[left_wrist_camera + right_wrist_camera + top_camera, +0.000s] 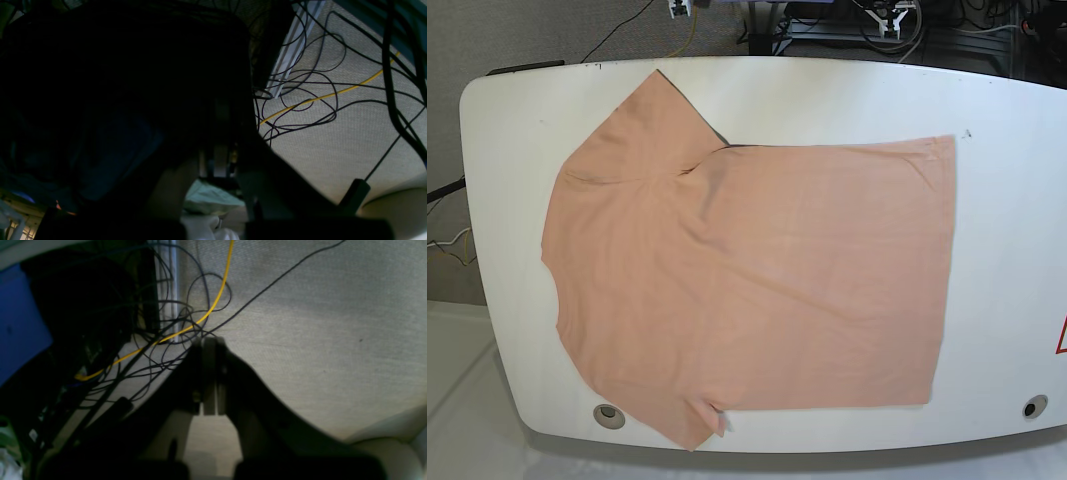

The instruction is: Fold the T-shirt properly

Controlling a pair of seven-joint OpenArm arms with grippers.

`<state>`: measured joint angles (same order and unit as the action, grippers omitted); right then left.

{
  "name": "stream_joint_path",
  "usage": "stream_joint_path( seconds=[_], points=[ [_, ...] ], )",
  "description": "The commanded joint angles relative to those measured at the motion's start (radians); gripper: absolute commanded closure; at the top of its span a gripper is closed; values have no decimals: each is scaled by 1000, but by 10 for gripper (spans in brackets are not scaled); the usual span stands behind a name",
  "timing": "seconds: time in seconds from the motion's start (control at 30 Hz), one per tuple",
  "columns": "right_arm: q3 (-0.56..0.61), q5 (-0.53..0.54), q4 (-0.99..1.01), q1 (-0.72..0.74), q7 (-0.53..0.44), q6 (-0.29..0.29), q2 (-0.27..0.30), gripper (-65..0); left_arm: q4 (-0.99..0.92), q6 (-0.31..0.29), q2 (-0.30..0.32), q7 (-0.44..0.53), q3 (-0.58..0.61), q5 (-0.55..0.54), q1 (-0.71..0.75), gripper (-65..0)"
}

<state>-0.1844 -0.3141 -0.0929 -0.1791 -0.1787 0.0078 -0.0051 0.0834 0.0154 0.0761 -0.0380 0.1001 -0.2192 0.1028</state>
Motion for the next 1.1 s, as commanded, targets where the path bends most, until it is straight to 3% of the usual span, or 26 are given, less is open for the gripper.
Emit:
stream_joint_path(
  seconds=[0.0,1.07],
  points=[
    [-1,-3,-4,-20,0,7,3,0,6,2,6,-7,1,0,5,0],
    [-3,-11,-11,-12,-12,5,6,0,-16,3,-6,13,2,-2,-2,0]
  ],
)
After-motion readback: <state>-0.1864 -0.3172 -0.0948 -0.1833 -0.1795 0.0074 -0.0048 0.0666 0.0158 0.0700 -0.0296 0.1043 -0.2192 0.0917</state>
